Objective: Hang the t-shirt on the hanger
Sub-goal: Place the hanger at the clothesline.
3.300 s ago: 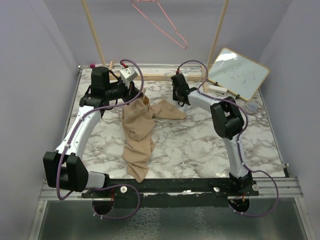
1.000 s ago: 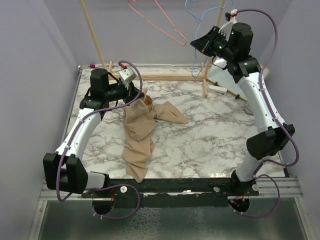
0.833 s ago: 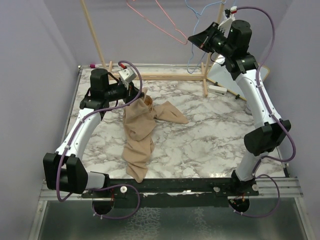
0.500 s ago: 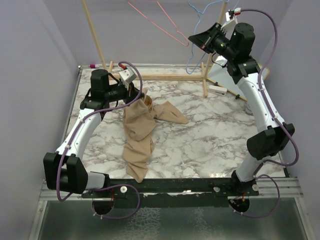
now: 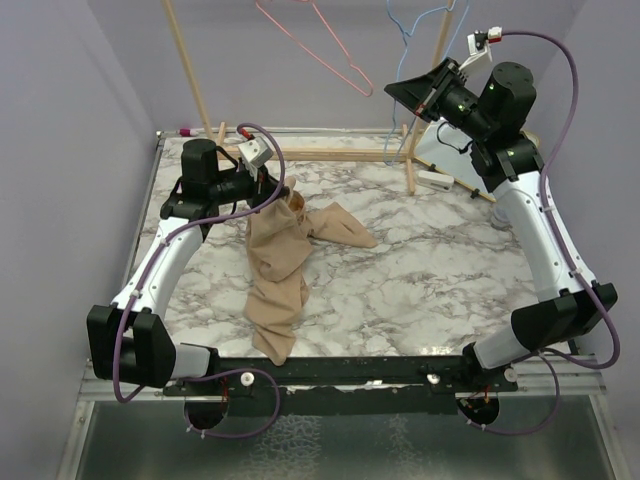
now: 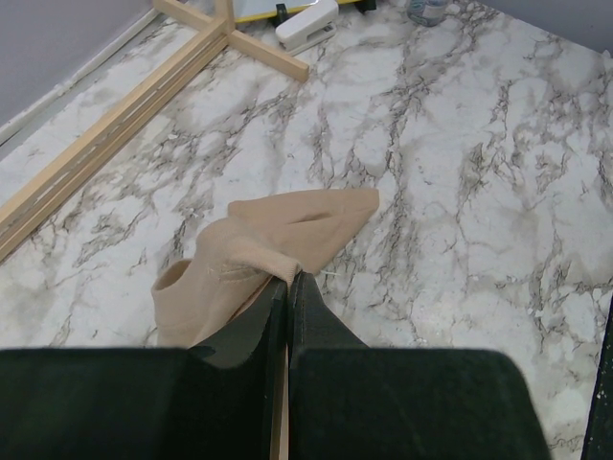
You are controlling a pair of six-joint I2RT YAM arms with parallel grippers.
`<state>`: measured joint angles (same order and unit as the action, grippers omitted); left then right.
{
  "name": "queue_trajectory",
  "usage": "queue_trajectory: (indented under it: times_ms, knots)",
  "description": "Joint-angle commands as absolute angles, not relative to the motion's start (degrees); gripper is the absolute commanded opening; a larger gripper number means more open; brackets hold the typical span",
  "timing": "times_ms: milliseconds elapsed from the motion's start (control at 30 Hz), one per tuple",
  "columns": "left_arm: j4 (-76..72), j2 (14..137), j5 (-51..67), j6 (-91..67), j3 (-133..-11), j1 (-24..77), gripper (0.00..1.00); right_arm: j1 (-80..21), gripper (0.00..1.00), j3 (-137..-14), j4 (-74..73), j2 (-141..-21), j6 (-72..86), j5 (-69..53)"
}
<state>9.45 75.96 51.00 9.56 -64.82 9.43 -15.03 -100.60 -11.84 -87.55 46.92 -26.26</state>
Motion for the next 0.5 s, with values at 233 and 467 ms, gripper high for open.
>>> queue_trajectory:
  times_ms: [233,467]
  knots:
    - [8.5,75.2,53.2,10.0,-64.4,9.2,0.0,-15.1,0.01,-102.3,-10.4,-87.2,47.2,-30.5]
    - [8.2,75.4,53.2,9.8,-64.0,9.2,0.0,-16.8,0.01,-101.3,-10.6,-86.2,47.0,-32.4]
